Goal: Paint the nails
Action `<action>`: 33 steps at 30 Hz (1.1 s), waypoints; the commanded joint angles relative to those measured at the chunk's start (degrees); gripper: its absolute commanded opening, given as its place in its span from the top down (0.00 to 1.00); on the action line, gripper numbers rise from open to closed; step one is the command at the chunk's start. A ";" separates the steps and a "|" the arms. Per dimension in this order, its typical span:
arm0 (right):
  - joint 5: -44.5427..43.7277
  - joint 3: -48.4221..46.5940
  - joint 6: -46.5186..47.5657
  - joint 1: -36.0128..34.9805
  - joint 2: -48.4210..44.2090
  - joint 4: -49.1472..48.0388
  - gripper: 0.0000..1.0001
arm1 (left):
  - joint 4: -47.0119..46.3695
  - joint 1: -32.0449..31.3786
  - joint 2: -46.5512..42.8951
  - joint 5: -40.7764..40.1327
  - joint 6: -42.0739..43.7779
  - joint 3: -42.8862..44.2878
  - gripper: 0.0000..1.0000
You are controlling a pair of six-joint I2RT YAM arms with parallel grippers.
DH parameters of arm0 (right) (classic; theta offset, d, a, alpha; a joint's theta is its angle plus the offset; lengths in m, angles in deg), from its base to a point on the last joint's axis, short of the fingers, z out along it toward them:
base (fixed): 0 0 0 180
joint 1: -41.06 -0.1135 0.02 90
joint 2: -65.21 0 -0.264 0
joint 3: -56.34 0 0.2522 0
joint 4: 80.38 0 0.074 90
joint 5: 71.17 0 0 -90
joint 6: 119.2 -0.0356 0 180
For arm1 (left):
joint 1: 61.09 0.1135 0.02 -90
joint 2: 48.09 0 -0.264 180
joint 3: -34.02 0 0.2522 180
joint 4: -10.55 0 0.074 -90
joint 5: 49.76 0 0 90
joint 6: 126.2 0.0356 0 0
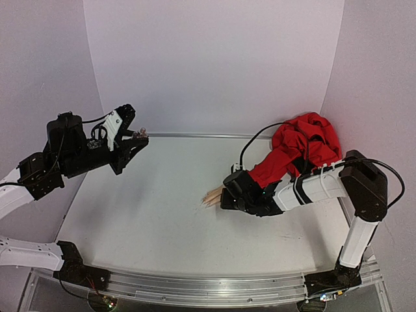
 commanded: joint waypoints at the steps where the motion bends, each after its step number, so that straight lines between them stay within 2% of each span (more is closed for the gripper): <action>1: -0.72 -2.08 0.46 0.26 0.29 1.02 1.00 | -1.41 0.24 -0.34 -0.45 0.29 0.74 1.00; 33: 1.23 -3.31 0.20 0.32 3.18 1.57 1.00 | -1.41 0.24 -0.42 -0.52 0.41 0.74 1.00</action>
